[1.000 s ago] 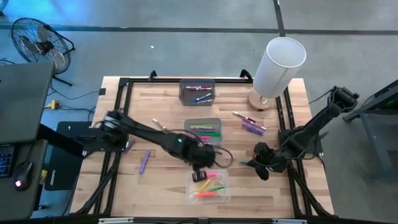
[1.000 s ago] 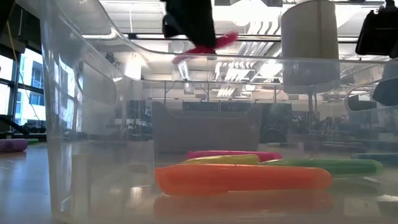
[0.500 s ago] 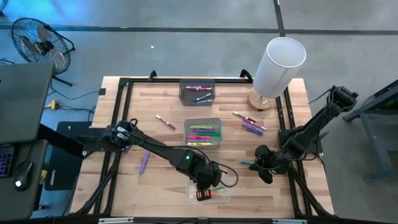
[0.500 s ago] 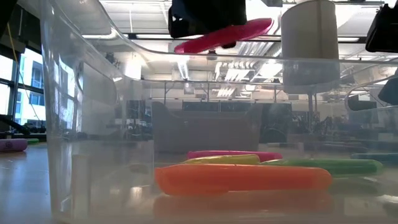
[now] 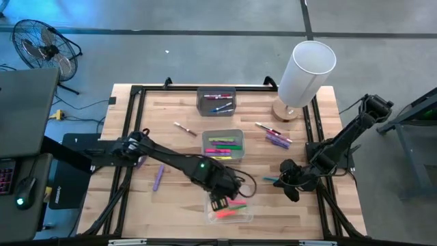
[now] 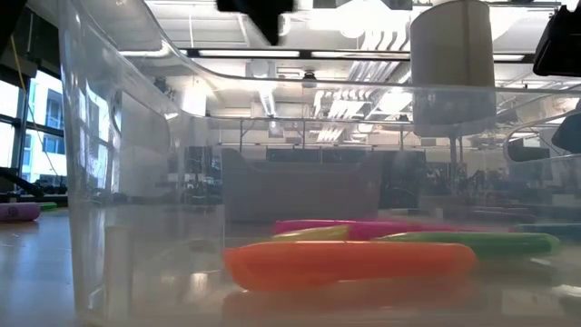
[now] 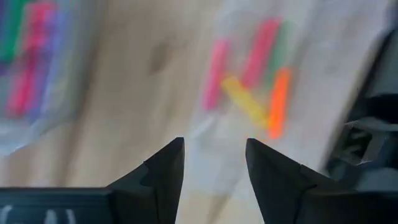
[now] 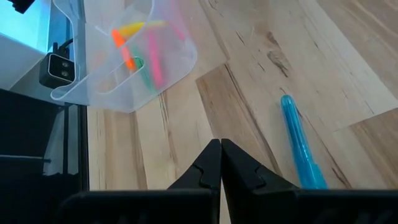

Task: Pick & Place Markers
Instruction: Put the purple highlighter pen into the gray bin

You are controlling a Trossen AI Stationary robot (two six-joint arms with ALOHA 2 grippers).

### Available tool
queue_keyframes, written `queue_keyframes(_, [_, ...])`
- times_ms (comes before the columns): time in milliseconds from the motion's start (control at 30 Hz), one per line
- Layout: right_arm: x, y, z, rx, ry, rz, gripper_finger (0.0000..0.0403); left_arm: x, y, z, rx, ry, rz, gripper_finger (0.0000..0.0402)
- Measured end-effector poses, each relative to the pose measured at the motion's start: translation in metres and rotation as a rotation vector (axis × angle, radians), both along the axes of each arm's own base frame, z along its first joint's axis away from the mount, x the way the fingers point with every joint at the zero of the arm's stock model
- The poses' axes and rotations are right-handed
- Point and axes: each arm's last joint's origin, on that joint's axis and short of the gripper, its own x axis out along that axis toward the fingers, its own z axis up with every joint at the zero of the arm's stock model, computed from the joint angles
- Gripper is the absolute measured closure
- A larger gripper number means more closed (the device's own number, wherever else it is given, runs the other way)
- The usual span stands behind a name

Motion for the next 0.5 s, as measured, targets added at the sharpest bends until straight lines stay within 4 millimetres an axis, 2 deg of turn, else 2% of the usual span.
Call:
queue_keyframes(200, [0.000, 0.000, 0.001, 0.006, -0.006, -0.007, 0.0403, -0.034, 0.017, 0.029, 0.153, 0.081, 0.054, 0.0247])
queue_keyframes(300, [0.001, 0.000, 0.001, 0.008, -0.008, -0.012, 0.0403, -0.046, 0.020, 0.042, 0.202, 0.027, 0.083, 0.0247])
queue_keyframes(400, [0.001, 0.000, 0.001, 0.019, -0.016, -0.033, 0.0403, -0.069, 0.025, 0.056, 0.231, -0.006, 0.116, 0.0247])
queue_keyframes(500, [0.002, 0.000, 0.002, 0.028, -0.024, -0.040, 0.0403, -0.090, 0.034, 0.051, 0.256, 0.013, 0.190, 0.0247])
